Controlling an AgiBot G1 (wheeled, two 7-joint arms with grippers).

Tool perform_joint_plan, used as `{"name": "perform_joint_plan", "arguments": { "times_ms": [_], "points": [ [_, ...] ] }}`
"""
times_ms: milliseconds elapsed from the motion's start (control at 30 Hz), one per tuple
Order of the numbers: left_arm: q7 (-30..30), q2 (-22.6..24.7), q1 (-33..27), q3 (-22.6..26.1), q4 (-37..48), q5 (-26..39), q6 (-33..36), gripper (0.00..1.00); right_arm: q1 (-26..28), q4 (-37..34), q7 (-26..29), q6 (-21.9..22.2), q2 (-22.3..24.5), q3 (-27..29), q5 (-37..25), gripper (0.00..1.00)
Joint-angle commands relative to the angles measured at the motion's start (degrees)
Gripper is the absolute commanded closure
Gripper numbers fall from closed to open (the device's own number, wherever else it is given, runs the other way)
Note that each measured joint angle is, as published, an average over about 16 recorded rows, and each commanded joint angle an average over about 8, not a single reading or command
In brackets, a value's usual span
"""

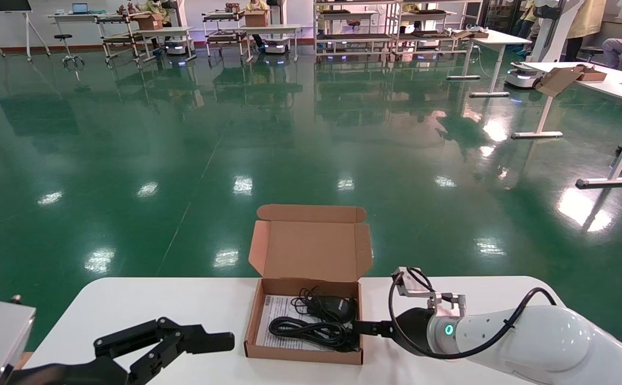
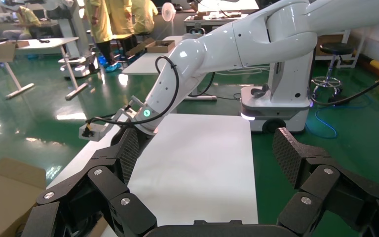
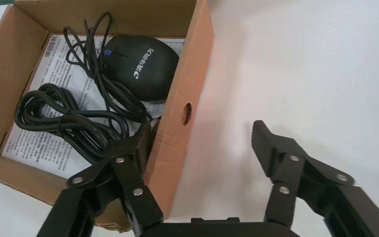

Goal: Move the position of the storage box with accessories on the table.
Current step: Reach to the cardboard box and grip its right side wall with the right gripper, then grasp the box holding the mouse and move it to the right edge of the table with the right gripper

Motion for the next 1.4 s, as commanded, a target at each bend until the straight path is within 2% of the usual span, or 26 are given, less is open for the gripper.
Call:
{"name": "perform_joint_plan", "arguments": {
  "times_ms": [33,933,1167,1400],
  "points": [
    [0.00,0.00,0.00,0.00,0.00,0.00,0.00,0.00,-0.05,0.10,-0.02,0.05,0.00,-0.18,0.29,1.00],
    [0.00,0.00,0.00,0.01,0.00,-0.01,0.00,0.00,1.62,-2.65,-3.70,-2.61,1.05,-1.46,2.69,1.00],
    [0.01,0.00,0.00,0.01,0.00,-0.01,0.00,0.00,3.49,-3.24,-6.79,-5.67,2.50,-1.40,3.06,1.00],
    [0.01,-0.01,0.00,0.01,0.00,-0.01,-0.01,0.00,7.37,-2.85,-10.24,-11.01,5.91,-1.00,3.65,1.00]
  ]
}}
